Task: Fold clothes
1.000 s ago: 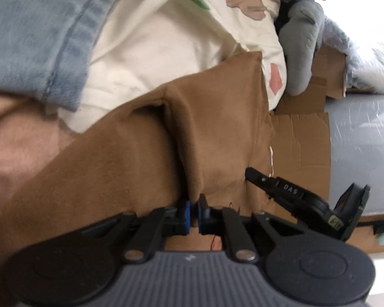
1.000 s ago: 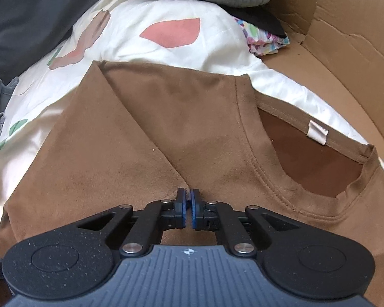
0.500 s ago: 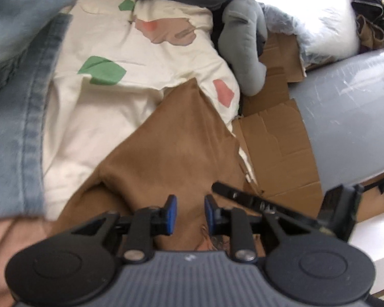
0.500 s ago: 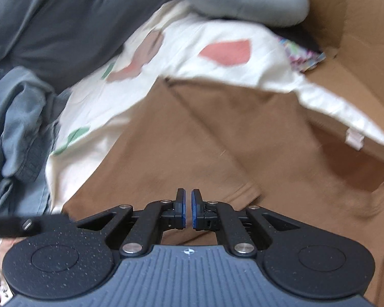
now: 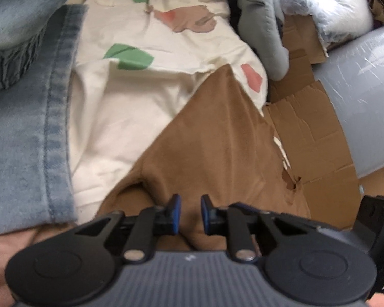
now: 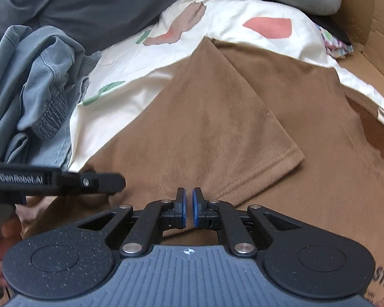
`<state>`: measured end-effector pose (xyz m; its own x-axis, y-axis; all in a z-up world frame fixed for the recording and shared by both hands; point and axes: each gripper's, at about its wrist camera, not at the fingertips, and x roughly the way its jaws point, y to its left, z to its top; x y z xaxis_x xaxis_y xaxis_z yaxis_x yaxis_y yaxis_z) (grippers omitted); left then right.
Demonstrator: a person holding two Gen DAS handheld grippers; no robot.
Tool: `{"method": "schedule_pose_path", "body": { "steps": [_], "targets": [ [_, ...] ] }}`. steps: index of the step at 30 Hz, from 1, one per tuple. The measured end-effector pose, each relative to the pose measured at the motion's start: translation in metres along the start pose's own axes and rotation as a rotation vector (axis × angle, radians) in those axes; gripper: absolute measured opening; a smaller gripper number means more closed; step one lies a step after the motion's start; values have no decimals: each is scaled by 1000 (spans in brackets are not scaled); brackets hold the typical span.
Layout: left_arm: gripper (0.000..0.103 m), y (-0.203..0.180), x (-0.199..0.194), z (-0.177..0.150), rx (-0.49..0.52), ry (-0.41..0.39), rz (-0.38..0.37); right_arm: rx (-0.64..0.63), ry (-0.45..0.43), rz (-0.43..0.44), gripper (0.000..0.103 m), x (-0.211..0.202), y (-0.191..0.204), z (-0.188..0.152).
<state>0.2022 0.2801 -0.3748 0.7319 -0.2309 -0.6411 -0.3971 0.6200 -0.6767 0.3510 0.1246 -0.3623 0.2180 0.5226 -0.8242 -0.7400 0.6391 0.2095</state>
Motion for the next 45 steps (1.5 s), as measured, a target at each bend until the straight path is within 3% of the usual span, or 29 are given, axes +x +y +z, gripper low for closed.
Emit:
{"method": "schedule_pose_path", "body": {
  "steps": [7,15,17,18,19,22,26,29,33,45],
  "targets": [
    [19,-24,17,-7,131,45,-41,21,-69,-23,6,-32,-7,-10],
    [20,-38,40,-4,214,75,37,139,-91,-95,6,-88,-37,-53],
    [25,-42,38,-2,222,75,53,162,-89,-120,16,-104,-46,-72],
    [26,-44,36,-3,229,71,61,171,-89,-138,30,-112,-50,-82],
    [28,-46,33,-3,231,67,66,177,-92,-158,35,-121,-54,-91],
    [31,-52,26,-3,228,72,72,211,-96,-197,35,-152,-63,-113],
    [43,-68,7,-4,246,92,106,339,-100,-247,35,-202,-75,-139],
    [44,-83,-12,-2,272,106,127,457,-130,-272,42,-241,-83,-159],
    [53,-106,-40,1,299,104,142,532,-179,-318,42,-286,-88,-177],
    [65,-162,-128,12,348,119,175,587,-273,-366,43,-398,-84,-174]
  ]
}}
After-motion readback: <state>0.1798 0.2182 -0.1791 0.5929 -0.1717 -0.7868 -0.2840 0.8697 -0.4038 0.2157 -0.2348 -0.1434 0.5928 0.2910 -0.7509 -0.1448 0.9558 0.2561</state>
